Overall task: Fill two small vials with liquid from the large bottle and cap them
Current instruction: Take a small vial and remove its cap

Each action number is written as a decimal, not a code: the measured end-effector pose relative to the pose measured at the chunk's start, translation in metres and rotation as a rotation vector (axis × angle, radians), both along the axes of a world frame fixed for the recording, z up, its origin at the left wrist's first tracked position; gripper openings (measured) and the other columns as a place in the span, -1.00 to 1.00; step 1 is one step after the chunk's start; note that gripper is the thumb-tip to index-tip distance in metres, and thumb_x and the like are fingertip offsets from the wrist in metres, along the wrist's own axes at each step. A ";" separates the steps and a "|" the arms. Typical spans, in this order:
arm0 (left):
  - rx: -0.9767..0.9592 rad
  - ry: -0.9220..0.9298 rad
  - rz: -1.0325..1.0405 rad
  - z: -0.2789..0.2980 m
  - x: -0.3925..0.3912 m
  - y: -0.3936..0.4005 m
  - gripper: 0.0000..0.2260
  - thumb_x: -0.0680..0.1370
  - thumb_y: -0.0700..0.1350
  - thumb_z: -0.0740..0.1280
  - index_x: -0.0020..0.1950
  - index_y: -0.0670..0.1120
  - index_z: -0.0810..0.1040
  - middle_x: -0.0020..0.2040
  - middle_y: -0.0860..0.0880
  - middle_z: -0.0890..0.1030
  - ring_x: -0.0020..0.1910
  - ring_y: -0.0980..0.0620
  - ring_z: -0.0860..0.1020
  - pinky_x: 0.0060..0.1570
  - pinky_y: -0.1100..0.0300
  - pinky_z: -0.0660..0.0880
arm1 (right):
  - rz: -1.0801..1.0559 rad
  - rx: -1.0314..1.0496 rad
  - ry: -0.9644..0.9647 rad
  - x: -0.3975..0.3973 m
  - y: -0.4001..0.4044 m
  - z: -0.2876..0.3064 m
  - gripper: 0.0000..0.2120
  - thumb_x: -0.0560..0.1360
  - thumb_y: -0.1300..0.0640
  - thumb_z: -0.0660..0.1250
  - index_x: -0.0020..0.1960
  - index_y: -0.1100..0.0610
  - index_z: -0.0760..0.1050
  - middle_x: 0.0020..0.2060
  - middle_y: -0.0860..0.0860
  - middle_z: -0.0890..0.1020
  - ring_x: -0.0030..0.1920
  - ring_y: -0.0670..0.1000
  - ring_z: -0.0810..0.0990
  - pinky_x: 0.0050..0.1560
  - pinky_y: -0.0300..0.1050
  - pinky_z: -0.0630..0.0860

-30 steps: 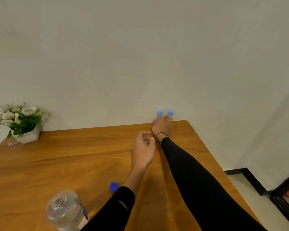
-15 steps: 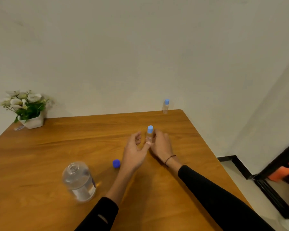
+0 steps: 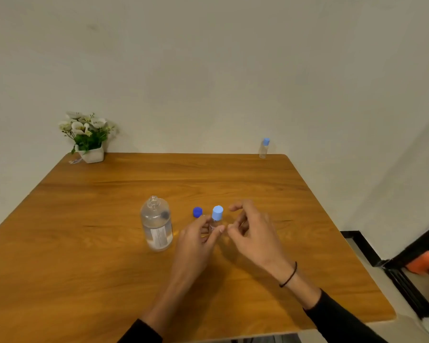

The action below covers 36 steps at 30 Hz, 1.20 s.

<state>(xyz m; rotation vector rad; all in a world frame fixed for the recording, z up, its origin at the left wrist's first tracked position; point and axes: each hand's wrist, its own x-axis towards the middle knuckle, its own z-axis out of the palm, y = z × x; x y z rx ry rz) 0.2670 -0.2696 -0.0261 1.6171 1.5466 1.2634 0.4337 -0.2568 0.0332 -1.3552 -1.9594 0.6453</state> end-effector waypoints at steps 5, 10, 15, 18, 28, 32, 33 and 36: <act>0.049 0.080 0.015 0.000 0.004 -0.018 -0.86 0.64 -0.09 0.43 0.18 -0.05 0.69 -0.12 0.28 0.67 -0.05 0.40 0.65 -0.11 0.46 0.57 | 0.049 0.214 -0.331 -0.018 0.004 0.023 -0.64 0.56 -0.31 0.33 -0.01 -0.01 0.48 -0.34 -0.08 0.57 -0.29 -0.03 0.55 -0.28 0.02 0.49; 0.036 0.099 -0.005 0.000 0.002 -0.019 -0.85 0.67 -0.06 0.39 0.22 0.05 0.66 0.01 0.18 0.73 0.06 0.26 0.67 0.02 0.09 0.70 | 0.254 0.177 -0.441 -0.024 0.012 0.031 -0.88 0.55 0.13 0.44 -0.04 0.05 0.49 -0.14 -0.07 0.58 -0.09 0.05 0.53 -0.07 0.12 0.52; 0.009 0.153 -0.017 -0.005 -0.008 -0.016 -0.94 0.67 -0.05 0.37 0.10 0.03 0.62 -0.06 0.12 0.71 -0.07 0.17 0.66 -0.08 -0.02 0.66 | 0.436 0.019 -0.460 -0.015 0.007 0.038 -0.47 0.60 0.13 0.42 0.47 -0.19 0.34 0.41 -0.04 0.33 0.34 -0.04 0.39 0.24 -0.06 0.48; 0.016 0.167 0.008 -0.010 -0.007 -0.015 -0.86 0.65 -0.16 0.38 -0.02 0.09 0.56 -0.20 0.18 0.64 -0.17 0.19 0.62 -0.21 0.07 0.59 | 0.295 0.030 -0.411 -0.017 0.012 0.035 -0.40 0.56 -0.24 0.39 0.53 -0.16 0.28 0.37 -0.01 0.33 0.31 0.04 0.47 0.20 0.04 0.54; 0.010 0.206 -0.099 -0.012 -0.007 -0.005 -0.91 0.71 -0.03 0.32 0.16 0.01 0.59 -0.06 0.08 0.58 -0.11 0.15 0.52 -0.17 0.32 0.39 | 0.308 0.093 -0.421 -0.014 0.024 0.039 -0.77 0.51 0.31 0.32 0.00 0.00 0.56 -0.08 -0.11 0.59 -0.12 -0.06 0.48 -0.09 0.04 0.54; -0.082 0.226 -0.123 -0.017 -0.007 0.004 -0.88 0.72 -0.03 0.30 0.24 0.01 0.56 0.03 0.13 0.40 -0.03 0.17 0.44 -0.10 0.45 0.31 | 0.264 0.120 -0.331 -0.006 0.031 0.040 -0.78 0.48 0.35 0.33 -0.06 0.03 0.55 -0.09 -0.09 0.63 -0.09 -0.04 0.55 -0.08 0.02 0.56; -0.093 0.210 -0.107 -0.018 -0.007 0.006 -0.87 0.71 -0.02 0.31 0.23 0.01 0.56 0.02 0.11 0.40 -0.04 0.17 0.44 -0.12 0.43 0.32 | 0.242 0.113 -0.285 -0.004 0.034 0.040 -0.82 0.49 0.30 0.38 -0.06 0.03 0.56 -0.09 -0.10 0.64 -0.10 -0.06 0.58 -0.10 0.03 0.58; -0.075 0.170 -0.069 -0.021 -0.005 0.011 -0.80 0.66 -0.03 0.40 0.27 -0.01 0.58 0.04 0.07 0.47 -0.04 0.21 0.47 -0.07 0.42 0.40 | 0.189 0.106 -0.166 0.006 0.046 0.033 -0.85 0.54 0.22 0.46 0.02 0.04 0.53 -0.06 -0.09 0.62 -0.17 -0.05 0.66 -0.16 0.01 0.65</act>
